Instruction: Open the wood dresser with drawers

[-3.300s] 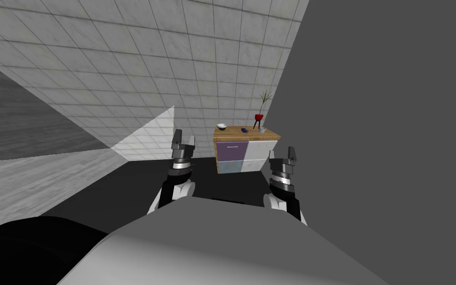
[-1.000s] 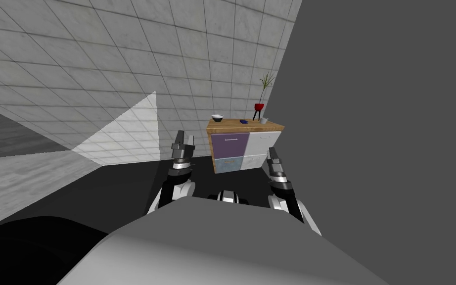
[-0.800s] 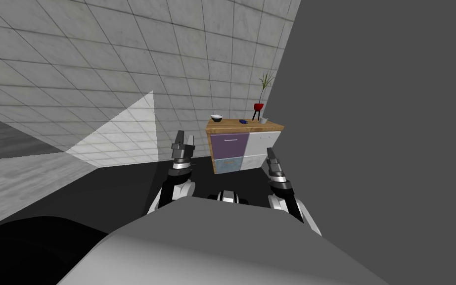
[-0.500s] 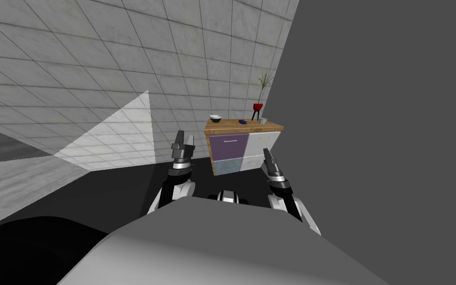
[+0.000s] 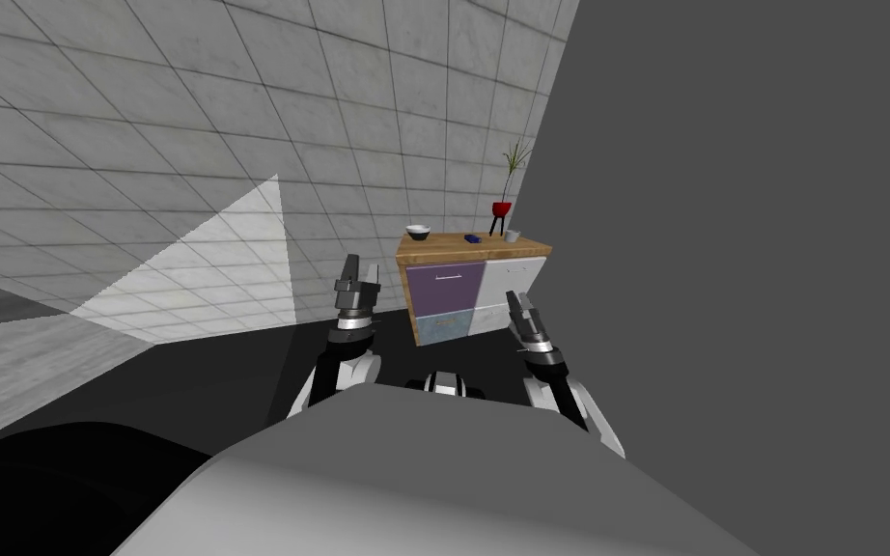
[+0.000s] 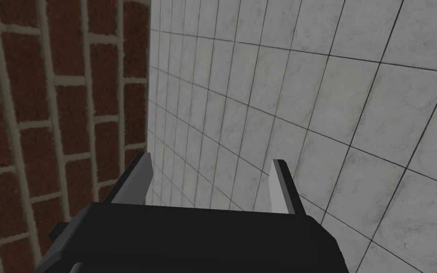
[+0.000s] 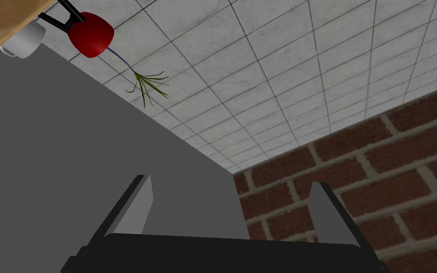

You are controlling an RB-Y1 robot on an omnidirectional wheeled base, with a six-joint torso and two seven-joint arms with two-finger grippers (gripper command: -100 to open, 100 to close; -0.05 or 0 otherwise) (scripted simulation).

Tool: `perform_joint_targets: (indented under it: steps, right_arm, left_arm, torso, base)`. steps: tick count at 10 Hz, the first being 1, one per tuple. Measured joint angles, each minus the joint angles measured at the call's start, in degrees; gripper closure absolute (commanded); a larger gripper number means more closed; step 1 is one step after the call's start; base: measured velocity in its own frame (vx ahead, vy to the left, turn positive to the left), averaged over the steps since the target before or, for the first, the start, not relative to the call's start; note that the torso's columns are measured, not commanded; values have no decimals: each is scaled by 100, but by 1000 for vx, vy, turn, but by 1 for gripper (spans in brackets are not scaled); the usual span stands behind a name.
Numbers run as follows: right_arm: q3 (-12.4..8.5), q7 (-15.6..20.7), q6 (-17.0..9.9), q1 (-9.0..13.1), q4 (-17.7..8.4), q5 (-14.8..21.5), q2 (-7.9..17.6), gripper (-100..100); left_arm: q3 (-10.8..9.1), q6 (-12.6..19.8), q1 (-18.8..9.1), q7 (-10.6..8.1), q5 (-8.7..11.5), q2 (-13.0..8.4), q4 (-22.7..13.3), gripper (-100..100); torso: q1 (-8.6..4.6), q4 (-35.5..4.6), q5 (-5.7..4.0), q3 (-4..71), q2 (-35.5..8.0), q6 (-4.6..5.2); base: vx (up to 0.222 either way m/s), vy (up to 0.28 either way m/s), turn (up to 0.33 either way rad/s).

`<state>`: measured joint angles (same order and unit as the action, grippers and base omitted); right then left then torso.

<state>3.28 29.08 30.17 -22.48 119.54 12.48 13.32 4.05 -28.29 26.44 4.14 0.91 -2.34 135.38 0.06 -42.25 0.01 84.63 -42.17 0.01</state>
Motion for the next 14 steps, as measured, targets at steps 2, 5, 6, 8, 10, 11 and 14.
perform_joint_targets:
  steps: [2, 5, 6, 8, 10, 11, 14]
  right_arm:
    - [-2, 300, 16, 32, -51, 84, 16, -100]
    - [-14, 726, 30, 103, -146, 266, 55, -100]
    - [-12, 875, 36, 130, -186, 375, 68, -100]
    - [-23, 1205, 57, 199, -288, 557, 91, -100]
    - [-29, 1510, 75, 233, -348, 643, 98, -100]
    - [-30, 1675, 98, 271, -426, 755, 94, -100]
    - [-53, 2095, 96, 345, -516, 941, 125, -100]
  left_arm:
    - [0, 0, -1, 0, 0, 0, 0, 0]
    - [0, 0, -1, 0, 0, 0, 0, 0]
    - [0, 0, 0, 0, 0, 0, 0, 0]
    - [0, 0, 0, 0, 0, 0, 0, 0]
    - [0, 0, -1, 0, 0, 0, 0, 0]
    - [0, 0, 0, 0, 0, 0, 0, 0]
    - [0, 0, -1, 0, 0, 0, 0, 0]
  torso:
    - [-14, -5, -3, -11, -19, -1]
    - [-9, -5, -2, -10, -18, -1]
    - [-1, -2, 0, -5, -6, 1]
    - [3, -1, 1, -3, -6, 0]
    - [-18, -5, -5, -12, -20, -1]
    - [-13, -4, -4, -9, -14, 1]
    - [1, -2, 0, -5, -8, 0]
  base:
    - [40, 21, -40]
    - [45, 26, -40]
    - [60, 45, -46]
    - [61, 58, -58]
    - [39, 20, -42]
    - [46, 37, -42]
    - [40, 41, -36]
